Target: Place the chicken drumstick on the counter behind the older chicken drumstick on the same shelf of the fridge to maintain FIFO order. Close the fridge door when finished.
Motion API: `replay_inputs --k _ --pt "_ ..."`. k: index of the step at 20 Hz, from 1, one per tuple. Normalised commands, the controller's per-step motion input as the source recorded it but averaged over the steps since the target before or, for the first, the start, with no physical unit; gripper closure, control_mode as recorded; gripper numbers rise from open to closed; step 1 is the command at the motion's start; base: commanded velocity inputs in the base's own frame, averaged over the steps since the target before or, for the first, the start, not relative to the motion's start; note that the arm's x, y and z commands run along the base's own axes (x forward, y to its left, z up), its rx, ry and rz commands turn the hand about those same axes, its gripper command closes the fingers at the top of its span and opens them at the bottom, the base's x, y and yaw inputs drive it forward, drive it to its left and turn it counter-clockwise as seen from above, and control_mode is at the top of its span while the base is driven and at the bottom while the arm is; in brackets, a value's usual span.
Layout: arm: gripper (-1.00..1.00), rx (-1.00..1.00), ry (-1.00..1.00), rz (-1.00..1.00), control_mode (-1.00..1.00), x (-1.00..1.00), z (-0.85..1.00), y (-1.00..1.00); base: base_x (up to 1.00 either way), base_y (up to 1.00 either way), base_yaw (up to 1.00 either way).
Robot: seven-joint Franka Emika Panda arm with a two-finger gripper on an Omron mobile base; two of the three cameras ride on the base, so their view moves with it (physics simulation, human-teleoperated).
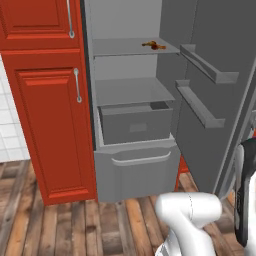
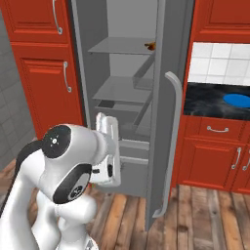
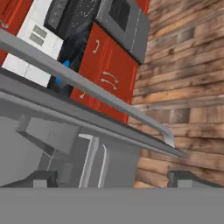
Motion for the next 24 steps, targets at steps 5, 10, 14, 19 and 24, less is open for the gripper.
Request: replay_inputs --k 5,10,14,19,24 --pt "-1.00 0.21 -0.21 0.00 -1.00 -0.62 0.00 -1.00 0.00 0.00 0.00" --pt "-1.00 0.21 -0.11 0.03 -1.00 0.06 -0.11 -1.00 0.00 0.00 0.00" --pt "-1.00 0.02 0.03 0.07 -1.00 0.67 -0.28 -0.49 0.00 0.00 0.00" --pt "-1.00 0.03 0.00 0.19 -1.00 0.87 -0.39 -0.48 0.00 0.00 0.00" --pt "-1.00 0.06 -0.01 0.29 -1.00 0.91 -0.41 -0.30 0.00 0.00 0.00"
